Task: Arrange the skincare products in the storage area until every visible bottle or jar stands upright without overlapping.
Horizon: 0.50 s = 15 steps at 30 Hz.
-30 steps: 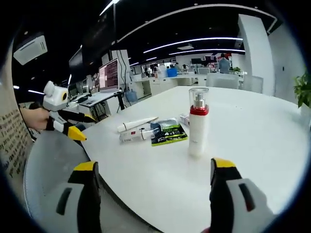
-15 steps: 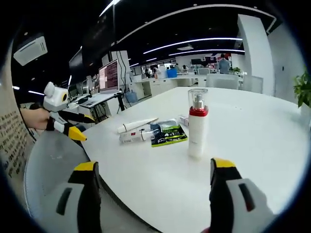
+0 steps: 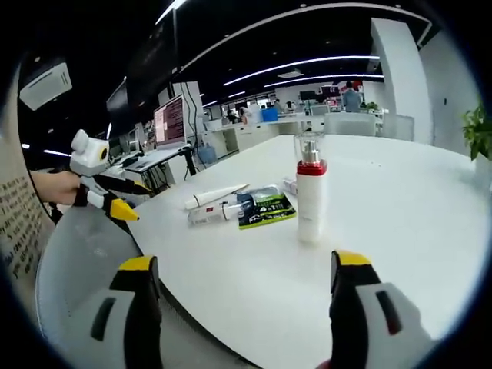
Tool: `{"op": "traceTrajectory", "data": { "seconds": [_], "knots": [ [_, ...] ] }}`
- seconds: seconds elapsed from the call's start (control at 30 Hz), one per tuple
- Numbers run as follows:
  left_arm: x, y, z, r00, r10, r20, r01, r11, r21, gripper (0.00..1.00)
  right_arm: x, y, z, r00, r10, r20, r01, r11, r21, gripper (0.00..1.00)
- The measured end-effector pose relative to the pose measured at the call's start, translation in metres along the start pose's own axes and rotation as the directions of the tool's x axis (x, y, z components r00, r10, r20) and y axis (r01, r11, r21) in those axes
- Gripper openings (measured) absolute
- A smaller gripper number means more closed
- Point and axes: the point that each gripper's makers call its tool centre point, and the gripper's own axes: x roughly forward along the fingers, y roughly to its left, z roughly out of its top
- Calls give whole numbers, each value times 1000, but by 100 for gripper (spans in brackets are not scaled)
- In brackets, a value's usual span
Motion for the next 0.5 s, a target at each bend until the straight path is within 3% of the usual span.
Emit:
{"op": "traceTrajectory", "data": {
  "seconds": [0.5],
  "knots": [
    [23,11,11,999,-4,-41,5,999,33,83,8,-7,-8,1000,0,-3,0,999,33,91]
  ]
}}
